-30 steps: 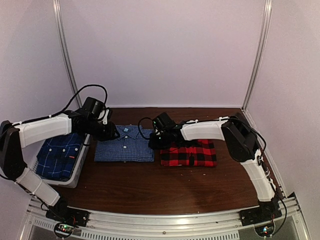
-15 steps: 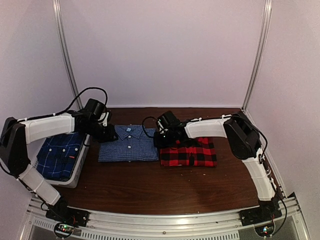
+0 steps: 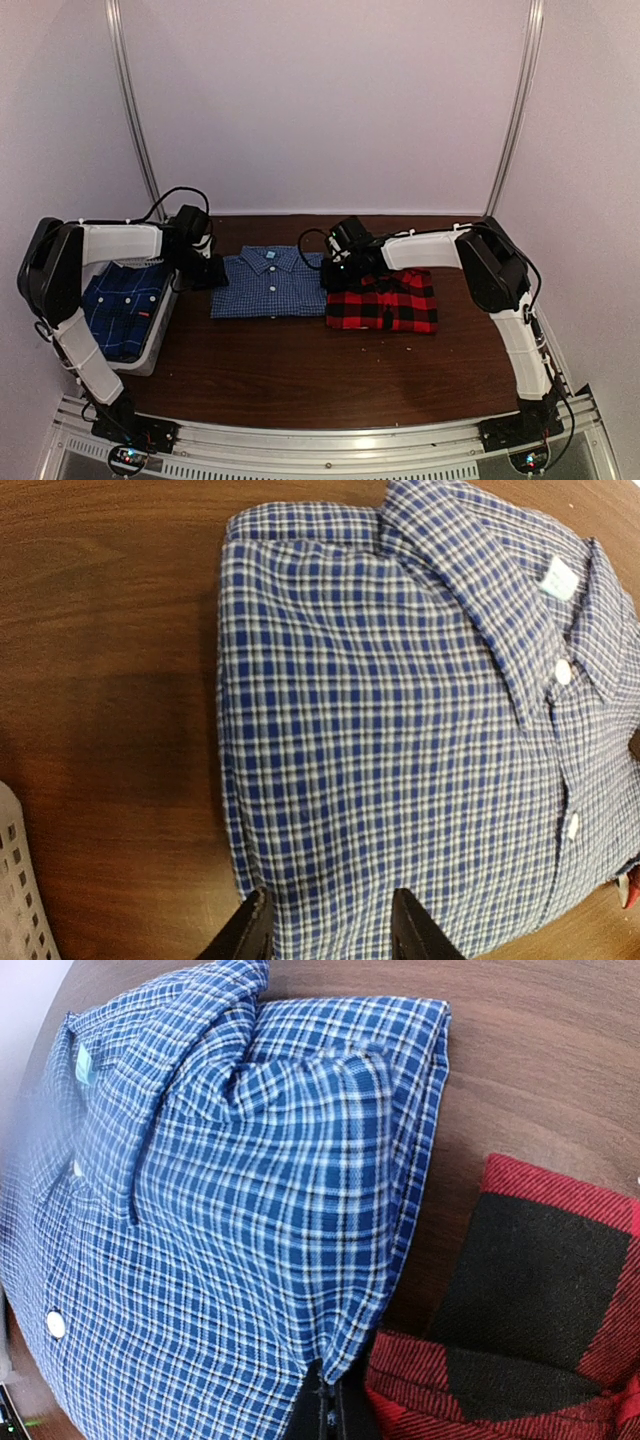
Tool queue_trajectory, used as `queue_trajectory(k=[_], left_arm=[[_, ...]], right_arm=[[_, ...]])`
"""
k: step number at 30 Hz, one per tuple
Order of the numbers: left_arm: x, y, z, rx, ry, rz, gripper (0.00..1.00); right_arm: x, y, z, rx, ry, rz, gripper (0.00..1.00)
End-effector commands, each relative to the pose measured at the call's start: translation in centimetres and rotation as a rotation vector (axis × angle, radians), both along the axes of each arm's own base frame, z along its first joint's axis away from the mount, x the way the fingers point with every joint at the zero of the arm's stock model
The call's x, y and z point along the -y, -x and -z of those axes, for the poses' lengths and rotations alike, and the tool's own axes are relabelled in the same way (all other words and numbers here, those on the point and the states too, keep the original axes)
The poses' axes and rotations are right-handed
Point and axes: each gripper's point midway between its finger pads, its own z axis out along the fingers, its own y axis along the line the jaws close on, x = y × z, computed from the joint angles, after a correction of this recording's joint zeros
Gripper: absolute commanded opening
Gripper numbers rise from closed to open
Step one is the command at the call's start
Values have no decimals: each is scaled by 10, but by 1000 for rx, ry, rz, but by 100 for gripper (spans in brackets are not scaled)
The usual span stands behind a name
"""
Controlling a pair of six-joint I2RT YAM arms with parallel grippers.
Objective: Fold and stack the long sleeve shirts
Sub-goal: Pick up the square-folded shirt from the center of the board.
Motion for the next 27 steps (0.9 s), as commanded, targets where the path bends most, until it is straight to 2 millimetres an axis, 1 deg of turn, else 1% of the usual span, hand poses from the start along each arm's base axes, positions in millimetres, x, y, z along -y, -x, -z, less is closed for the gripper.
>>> queue_trajectory(k=[1, 5, 7, 11, 18, 22, 27], left_arm=[[-5, -31, -2, 46, -17, -27, 42], [-8, -42, 11, 25, -48, -40, 46], [-9, -44, 18, 13, -62, -45, 46], [-17, -45, 30, -2, -112, -66, 50], [-25, -43, 44, -27, -161, -75, 56], [-24, -42, 50, -38, -159, -67, 58], [-14, -42, 48, -37, -102, -48, 57]], right_arm=[[9, 9, 3, -28, 31, -13, 0], [8, 9, 0, -27, 21, -19, 0], [7, 9, -1, -27, 19, -20, 0], [7, 9, -1, -26, 20, -23, 0], [6, 10, -2, -26, 12, -28, 0], [5, 10, -2, -26, 9, -30, 0], [3, 10, -4, -26, -1, -33, 0]])
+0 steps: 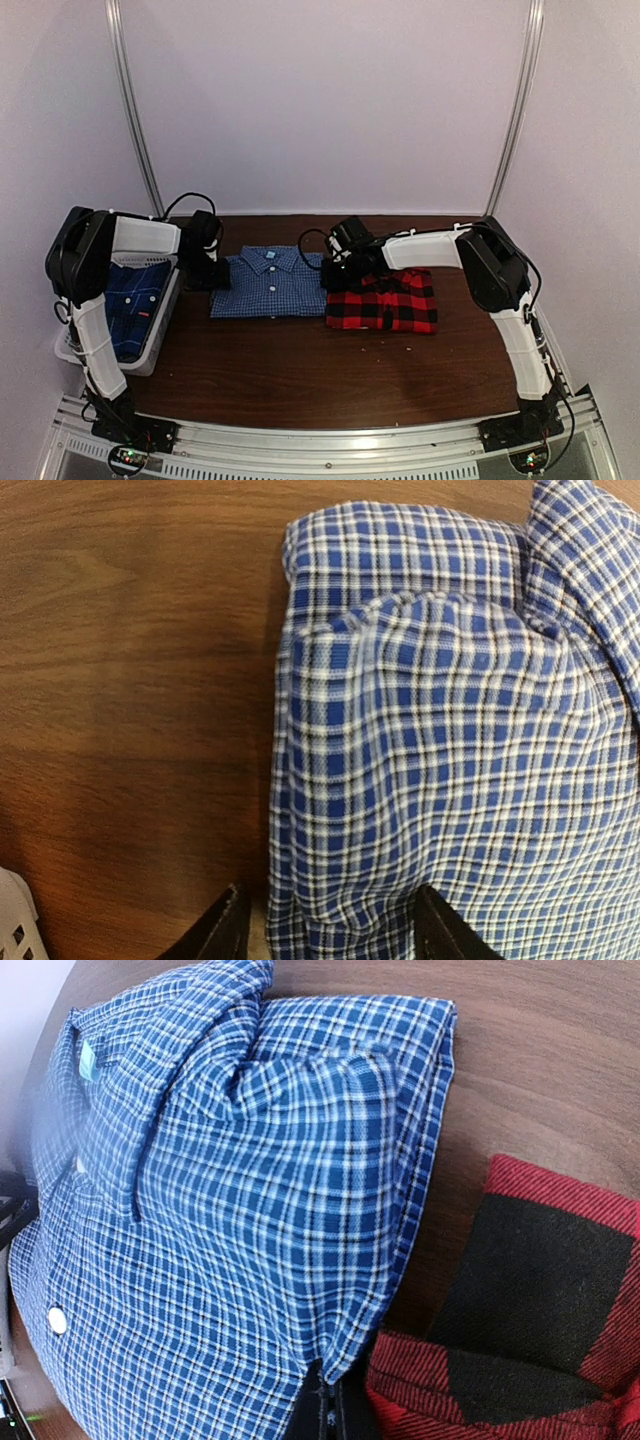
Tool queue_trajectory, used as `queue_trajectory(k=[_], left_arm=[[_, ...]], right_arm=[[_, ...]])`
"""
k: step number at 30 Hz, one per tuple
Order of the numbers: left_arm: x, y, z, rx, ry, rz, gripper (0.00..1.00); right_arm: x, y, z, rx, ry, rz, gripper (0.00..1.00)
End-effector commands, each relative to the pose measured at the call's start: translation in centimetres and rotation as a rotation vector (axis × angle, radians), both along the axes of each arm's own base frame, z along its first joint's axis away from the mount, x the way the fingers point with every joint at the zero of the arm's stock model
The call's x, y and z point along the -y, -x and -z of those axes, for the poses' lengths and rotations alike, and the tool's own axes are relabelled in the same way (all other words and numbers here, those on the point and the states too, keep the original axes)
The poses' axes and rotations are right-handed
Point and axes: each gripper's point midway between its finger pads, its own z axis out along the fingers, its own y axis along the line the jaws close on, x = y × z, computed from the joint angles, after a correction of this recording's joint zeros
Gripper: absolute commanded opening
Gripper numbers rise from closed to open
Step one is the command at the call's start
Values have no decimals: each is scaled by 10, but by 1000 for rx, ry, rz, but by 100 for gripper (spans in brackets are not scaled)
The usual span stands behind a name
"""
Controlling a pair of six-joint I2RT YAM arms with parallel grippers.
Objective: Fold and stack the long sleeve shirts
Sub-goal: Pick up the square-folded shirt from the center of the board.
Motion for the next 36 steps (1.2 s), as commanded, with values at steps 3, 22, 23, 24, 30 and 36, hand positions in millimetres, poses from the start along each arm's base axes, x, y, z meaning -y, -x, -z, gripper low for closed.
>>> queue_trajectory(k=[3, 22, 23, 24, 30, 36], left_arm=[[19, -5, 3, -7, 106, 41, 51], [48, -24, -85, 133, 271, 104, 0], [48, -25, -91, 145, 271, 105, 0], [48, -26, -97, 156, 272, 109, 0], [49, -24, -130, 216, 294, 123, 0], [53, -20, -159, 264, 334, 145, 0]], right_arm=[[3, 7, -4, -21, 4, -15, 0], [-34, 1, -63, 63, -102, -61, 0], [-35, 0, -67, 69, -108, -61, 0], [-36, 0, -71, 73, -112, -63, 0], [-35, -2, -97, 107, -133, -58, 0], [-31, -1, -134, 160, -152, -55, 0]])
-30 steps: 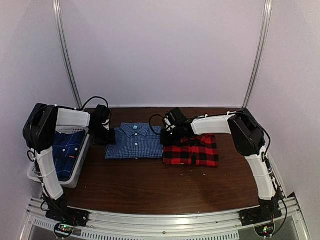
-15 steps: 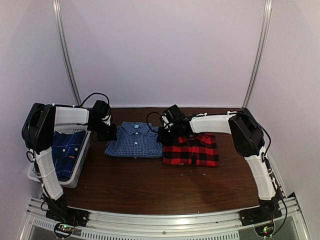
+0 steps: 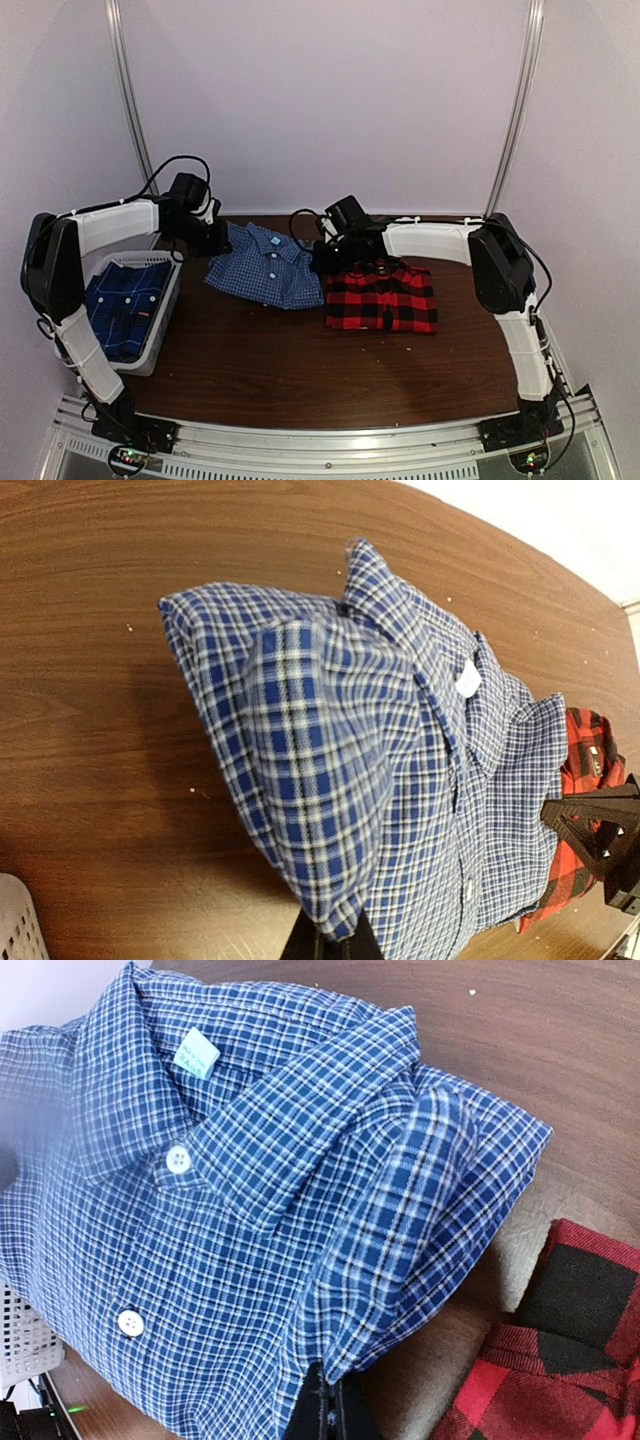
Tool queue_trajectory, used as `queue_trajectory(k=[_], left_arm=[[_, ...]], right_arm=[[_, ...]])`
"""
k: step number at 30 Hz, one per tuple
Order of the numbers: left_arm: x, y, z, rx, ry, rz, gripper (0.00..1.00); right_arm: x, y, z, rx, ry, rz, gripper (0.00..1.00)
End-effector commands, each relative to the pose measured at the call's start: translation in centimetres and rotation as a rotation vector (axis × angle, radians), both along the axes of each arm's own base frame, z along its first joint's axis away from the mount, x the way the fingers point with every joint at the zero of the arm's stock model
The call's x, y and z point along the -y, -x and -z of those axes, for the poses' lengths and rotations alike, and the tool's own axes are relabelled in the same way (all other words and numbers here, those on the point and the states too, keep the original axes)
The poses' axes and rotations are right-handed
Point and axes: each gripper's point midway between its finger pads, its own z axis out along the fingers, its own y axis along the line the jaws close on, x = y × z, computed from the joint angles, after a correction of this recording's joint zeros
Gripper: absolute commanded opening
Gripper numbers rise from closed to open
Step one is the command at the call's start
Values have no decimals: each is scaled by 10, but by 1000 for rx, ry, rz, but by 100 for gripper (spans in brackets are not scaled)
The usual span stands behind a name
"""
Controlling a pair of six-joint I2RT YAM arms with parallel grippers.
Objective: Fold and stack the long sleeve shirts
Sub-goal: Pick up the square-folded shirt from the center of the board, then place the square-folded shirt on the square-folded shirt.
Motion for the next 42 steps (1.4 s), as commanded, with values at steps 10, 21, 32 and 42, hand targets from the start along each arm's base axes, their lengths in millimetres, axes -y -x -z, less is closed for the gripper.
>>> queue_trajectory(k=[10, 21, 32, 42], left_arm=[[43, 12, -78, 137, 177, 97, 0], [142, 38, -86, 143, 308, 205, 0], [235, 67, -56, 73, 371, 318, 0], [274, 70, -42, 48, 386, 369, 0]], right_arm=[[26, 1, -119, 190, -6, 40, 0], [123, 29, -131, 218, 82, 162, 0], [228, 69, -95, 169, 157, 310, 0], [267, 72, -84, 151, 185, 363, 0]])
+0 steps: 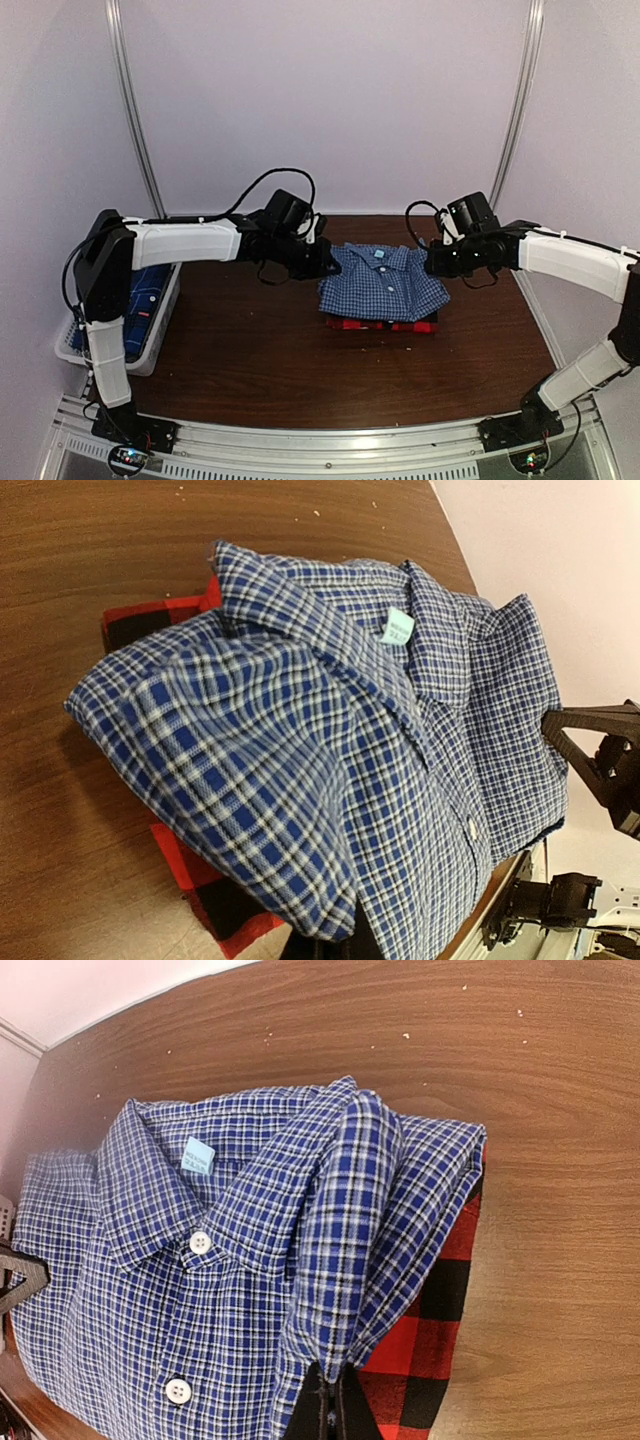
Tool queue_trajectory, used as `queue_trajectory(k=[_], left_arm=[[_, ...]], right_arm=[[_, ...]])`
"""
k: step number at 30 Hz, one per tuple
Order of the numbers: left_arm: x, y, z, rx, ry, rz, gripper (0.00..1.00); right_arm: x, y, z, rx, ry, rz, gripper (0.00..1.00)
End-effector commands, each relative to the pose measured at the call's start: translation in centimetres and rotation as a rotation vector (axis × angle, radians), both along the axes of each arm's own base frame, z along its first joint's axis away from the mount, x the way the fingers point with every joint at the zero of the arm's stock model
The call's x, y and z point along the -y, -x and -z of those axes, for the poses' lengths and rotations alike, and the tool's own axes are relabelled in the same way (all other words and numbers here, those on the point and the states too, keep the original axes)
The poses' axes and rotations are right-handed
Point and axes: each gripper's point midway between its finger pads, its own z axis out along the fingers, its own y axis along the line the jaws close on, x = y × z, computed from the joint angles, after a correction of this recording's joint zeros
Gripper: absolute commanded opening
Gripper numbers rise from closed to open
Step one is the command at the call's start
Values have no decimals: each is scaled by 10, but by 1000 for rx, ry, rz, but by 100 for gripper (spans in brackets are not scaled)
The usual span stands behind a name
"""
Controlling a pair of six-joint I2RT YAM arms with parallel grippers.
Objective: Fold and stack the long sleeve shirts
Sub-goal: Place the square-folded shirt on the square-folded shirt.
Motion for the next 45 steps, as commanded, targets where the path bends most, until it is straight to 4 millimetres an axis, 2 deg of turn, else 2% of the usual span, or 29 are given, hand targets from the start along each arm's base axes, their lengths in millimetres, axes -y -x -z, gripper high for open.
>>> queue_trajectory(k=[1, 7, 10, 13, 16, 19, 21, 23, 27, 29, 31, 33, 35, 37, 41, 45], left_arm=[[19, -14, -29, 65, 87, 4, 0], [25, -21, -19, 59, 74, 1, 0], [23, -25, -5, 51, 46, -14, 0], [17, -27, 18, 33, -14, -40, 0], [4, -28, 51, 1, -83, -68, 0], [-1, -24, 78, -44, -122, -60, 8], [-4, -21, 84, -56, -134, -57, 12], [-6, -22, 85, -51, -148, -67, 15], [-16, -25, 85, -33, -200, -88, 27], [-21, -25, 86, -26, -225, -97, 36], [-24, -25, 86, -23, -241, -103, 39], [-27, -26, 81, -13, -239, -107, 42], [-31, -28, 73, 3, -239, -116, 48], [-37, -32, 61, 26, -235, -129, 56], [-52, -37, 30, 85, -217, -159, 73], [-71, -37, 1, 151, -209, -204, 85]], right_arm=[[13, -8, -9, 53, 2, 21, 0], [22, -19, 5, 29, 12, 28, 0], [25, -21, 21, 4, 15, 25, 0], [27, -17, 47, -49, 25, 22, 0], [33, -11, 71, -96, 41, 32, 0], [46, -5, 86, -122, 73, 63, 10], [54, -1, 89, -130, 88, 81, 22], [62, -1, 87, -125, 110, 99, 31], [72, -3, 71, -103, 152, 124, 39], [72, -5, 59, -86, 155, 127, 42], [69, -8, 46, -64, 143, 120, 46], [63, -10, 33, -37, 128, 105, 54], [54, -11, 21, -13, 114, 83, 62], [41, -10, 12, 10, 102, 55, 76], [7, -12, -2, 40, 67, -10, 97], [-34, -14, -13, 68, 30, -78, 100]])
